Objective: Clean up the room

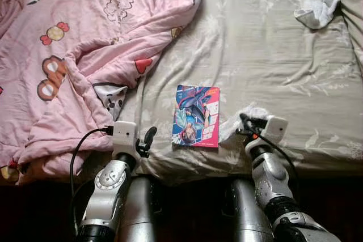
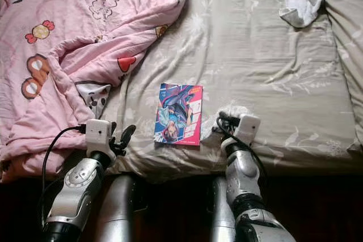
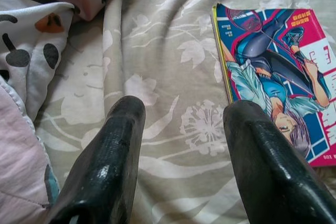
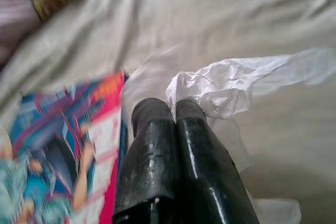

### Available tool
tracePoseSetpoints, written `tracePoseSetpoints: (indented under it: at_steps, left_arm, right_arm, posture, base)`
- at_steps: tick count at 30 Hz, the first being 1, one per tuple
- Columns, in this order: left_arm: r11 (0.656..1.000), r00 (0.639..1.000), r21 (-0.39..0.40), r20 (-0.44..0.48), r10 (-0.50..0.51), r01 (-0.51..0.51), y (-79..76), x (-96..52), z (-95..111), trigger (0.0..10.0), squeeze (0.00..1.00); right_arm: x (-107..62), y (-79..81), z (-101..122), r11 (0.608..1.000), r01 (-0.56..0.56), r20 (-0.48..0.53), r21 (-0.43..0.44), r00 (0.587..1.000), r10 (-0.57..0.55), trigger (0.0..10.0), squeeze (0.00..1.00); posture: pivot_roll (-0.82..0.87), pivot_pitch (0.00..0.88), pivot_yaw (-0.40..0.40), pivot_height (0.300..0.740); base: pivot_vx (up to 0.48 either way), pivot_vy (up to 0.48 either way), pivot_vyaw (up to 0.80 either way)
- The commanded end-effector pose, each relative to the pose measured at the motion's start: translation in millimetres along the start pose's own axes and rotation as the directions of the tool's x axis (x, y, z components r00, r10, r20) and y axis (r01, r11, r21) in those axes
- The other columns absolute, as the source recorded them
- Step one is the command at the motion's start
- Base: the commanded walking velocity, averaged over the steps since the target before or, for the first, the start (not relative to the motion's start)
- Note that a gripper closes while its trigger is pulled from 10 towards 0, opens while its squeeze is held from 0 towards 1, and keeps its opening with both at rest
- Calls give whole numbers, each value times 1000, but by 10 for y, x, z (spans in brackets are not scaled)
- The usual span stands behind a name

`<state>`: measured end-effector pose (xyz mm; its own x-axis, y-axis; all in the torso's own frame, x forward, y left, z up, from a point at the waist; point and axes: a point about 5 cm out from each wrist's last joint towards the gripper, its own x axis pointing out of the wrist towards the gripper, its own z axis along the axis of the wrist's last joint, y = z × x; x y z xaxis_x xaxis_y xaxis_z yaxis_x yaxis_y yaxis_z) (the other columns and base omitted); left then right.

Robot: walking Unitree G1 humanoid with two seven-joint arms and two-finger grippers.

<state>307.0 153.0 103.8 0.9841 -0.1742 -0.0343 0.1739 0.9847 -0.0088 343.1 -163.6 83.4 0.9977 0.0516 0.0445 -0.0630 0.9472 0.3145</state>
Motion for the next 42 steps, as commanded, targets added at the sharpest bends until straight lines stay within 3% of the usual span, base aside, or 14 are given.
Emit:
tracePoseSetpoints:
  at_steps: [1,5,12,22,23,24,25,28,29,30,42]
  left_arm:
    - [1000,999,-18,-38,20,-20,36,-52,-129,10000,0]
    - [999,999,-24,-27,20,-21,24,-1,-125,10000,0]
    - [999,1000,-26,-17,24,-24,24,26,-125,10000,0]
    - [999,1000,-20,-6,30,-30,57,31,-126,10000,0]
    - [999,1000,-19,-5,30,-30,57,29,-129,10000,0]
    - [999,1000,-19,-5,30,-30,57,28,-130,10000,0]
    - [999,1000,-18,-5,29,-29,54,24,-135,10000,0]
    - [1000,1000,-17,-4,26,-26,53,15,-140,10000,0]
    - [1000,1000,-17,-4,26,-26,53,12,-141,10000,0]
    - [1000,1000,-17,-4,26,-26,53,7,-142,10000,0]
    - [999,999,-7,-21,35,-35,47,-167,-202,10000,0]
  right_arm:
    - [-100,-24,-96,1000,3,-11,10,1000,-3,0,0]
    - [-114,11,24,999,-33,61,-2,998,33,0,0]
    - [-110,43,33,998,-56,58,-6,997,57,0,0]
    - [-109,62,-149,996,-78,-94,-39,993,75,0,0]
    - [-114,53,-181,996,-76,-121,-43,990,70,3765,0]
    - [-116,50,-193,996,-75,-132,-44,989,68,3765,0]
    - [-122,34,-222,995,-70,-157,-72,986,58,10000,0]
    - [-125,5,-304,994,-64,-234,-92,971,41,10000,0]
    - [-127,3,-328,993,-67,-256,-99,966,40,10000,427]
    - [-131,0,-351,992,-70,-279,-109,960,37,10000,1000]
    - [-69,67,-432,989,-49,-373,-142,928,-8,10000,1000]
  posture:
    - [6,389,27,637]
    - [-8,376,17,637]
    - [-6,370,13,637]
    - [4,369,14,637]
    - [4,369,14,637]
    - [4,369,14,637]
    - [6,370,15,637]
    - [11,374,16,637]
    - [14,376,16,637]
    - [14,376,16,637]
    - [52,425,10,637]
  base:
    - [0,0,0]
    - [0,0,0]
    - [0,0,0]
    - [0,0,0]
    - [0,0,0]
    - [0,0,0]
    - [0,0,0]
    - [0,0,0]
    - [0,0,0]
    - [0,0,0]
    - [0,0,0]
